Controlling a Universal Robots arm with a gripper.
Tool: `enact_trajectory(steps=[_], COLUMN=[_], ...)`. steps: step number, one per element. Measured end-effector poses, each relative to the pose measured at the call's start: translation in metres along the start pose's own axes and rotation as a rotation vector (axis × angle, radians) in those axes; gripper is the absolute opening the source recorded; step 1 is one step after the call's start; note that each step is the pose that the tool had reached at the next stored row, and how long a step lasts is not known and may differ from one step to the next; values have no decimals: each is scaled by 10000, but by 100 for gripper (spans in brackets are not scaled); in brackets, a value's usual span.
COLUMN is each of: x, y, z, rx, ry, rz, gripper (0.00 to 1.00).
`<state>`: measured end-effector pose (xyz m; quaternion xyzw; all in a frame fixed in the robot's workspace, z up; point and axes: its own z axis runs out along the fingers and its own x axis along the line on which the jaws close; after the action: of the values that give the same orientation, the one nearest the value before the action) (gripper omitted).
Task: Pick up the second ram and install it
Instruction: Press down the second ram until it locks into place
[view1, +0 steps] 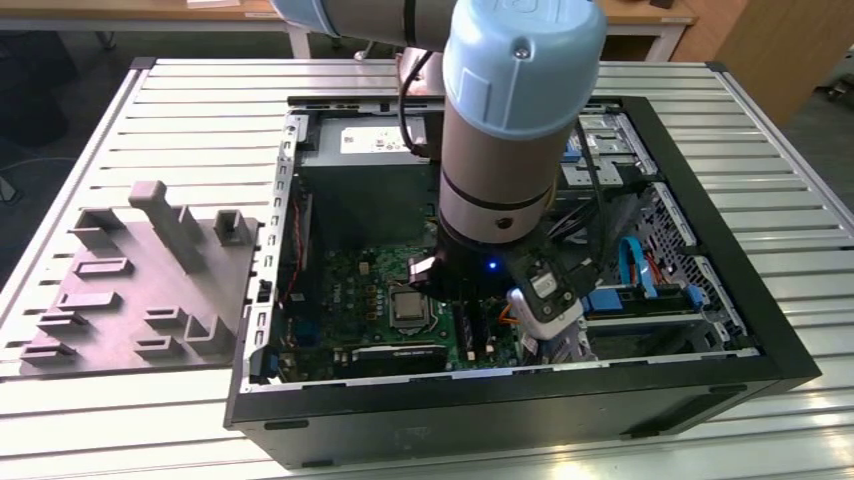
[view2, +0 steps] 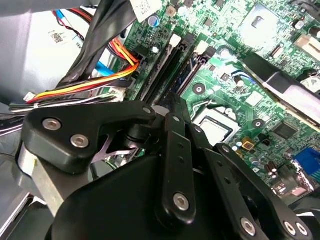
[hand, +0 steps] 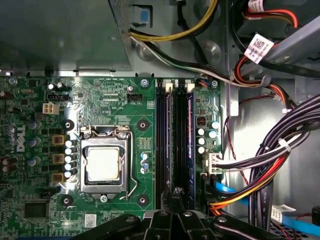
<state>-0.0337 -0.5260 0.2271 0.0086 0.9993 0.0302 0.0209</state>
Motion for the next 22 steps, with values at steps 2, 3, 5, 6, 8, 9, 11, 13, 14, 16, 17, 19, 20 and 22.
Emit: enact_trajectory(steps=[2,3,5,6,8,9,11,13,14,16,17,19,20,22], x=[0,0,1,1,2,2,2,3,3,3,3,3,4,4], y=[-13,-17,-19,-20,-22,-22,-22,-24,-24,-24,-24,-24,-25,-26], z=[1,1,14,28,37,37,41,63,65,67,68,73,79,81], rx=[-2,0,-3,-2,1,0,-1,4,5,3,1,0,3,4], ry=[-1,0,-1,-1,0,0,-1,1,1,1,0,0,0,1], rz=[0,1,1,1,0,1,1,0,0,0,0,1,1,1], gripper=[10,10,10,10,10,10,10,10,10,10,10,10,10,10])
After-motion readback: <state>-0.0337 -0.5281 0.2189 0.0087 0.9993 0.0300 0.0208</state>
